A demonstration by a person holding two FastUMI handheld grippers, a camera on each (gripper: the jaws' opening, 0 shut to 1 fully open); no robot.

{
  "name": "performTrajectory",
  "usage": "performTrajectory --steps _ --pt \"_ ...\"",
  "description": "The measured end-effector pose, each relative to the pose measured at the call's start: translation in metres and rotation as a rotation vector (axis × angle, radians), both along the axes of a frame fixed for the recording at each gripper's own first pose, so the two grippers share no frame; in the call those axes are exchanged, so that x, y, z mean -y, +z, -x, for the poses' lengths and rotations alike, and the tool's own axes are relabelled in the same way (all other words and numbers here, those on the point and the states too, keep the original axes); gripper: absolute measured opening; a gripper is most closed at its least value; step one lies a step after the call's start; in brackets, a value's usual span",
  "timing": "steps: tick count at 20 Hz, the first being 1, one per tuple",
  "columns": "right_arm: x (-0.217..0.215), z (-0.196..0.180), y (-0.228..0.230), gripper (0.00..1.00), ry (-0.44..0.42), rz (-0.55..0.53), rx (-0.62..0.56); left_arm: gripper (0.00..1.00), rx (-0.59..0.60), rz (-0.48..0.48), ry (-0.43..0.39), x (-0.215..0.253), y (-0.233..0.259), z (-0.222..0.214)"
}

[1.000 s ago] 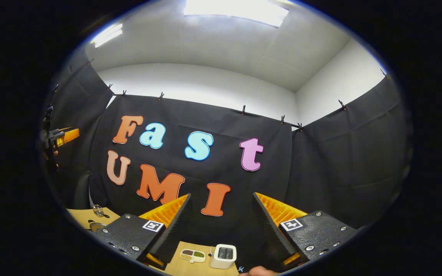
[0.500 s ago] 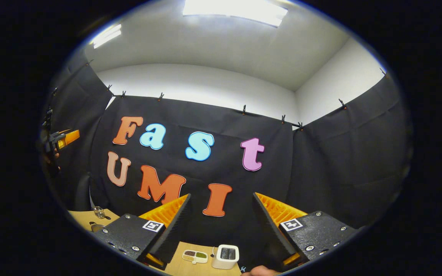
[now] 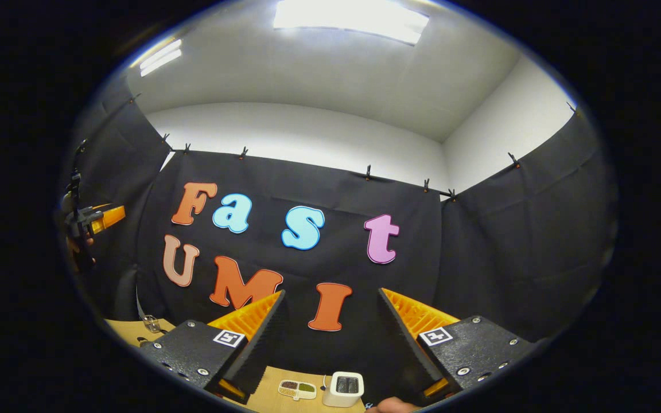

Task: First push the handle of the pot to place it horizontally, then grasp the pot with both hands and set it on the induction cooktop.

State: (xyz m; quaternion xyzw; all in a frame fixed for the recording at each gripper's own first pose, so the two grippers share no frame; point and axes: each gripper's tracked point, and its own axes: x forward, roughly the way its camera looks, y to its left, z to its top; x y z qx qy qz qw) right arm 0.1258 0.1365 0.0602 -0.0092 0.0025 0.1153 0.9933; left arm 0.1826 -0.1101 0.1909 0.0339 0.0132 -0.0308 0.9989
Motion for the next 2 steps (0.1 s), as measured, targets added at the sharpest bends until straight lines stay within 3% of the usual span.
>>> performTrajectory --steps 2 --pt "-0.0009 0.0005 -0.0016 0.95 -0.009 0.007 -0.002 0.98 -0.006 0.011 -0.004 -0.0019 -0.0048 -0.0039"
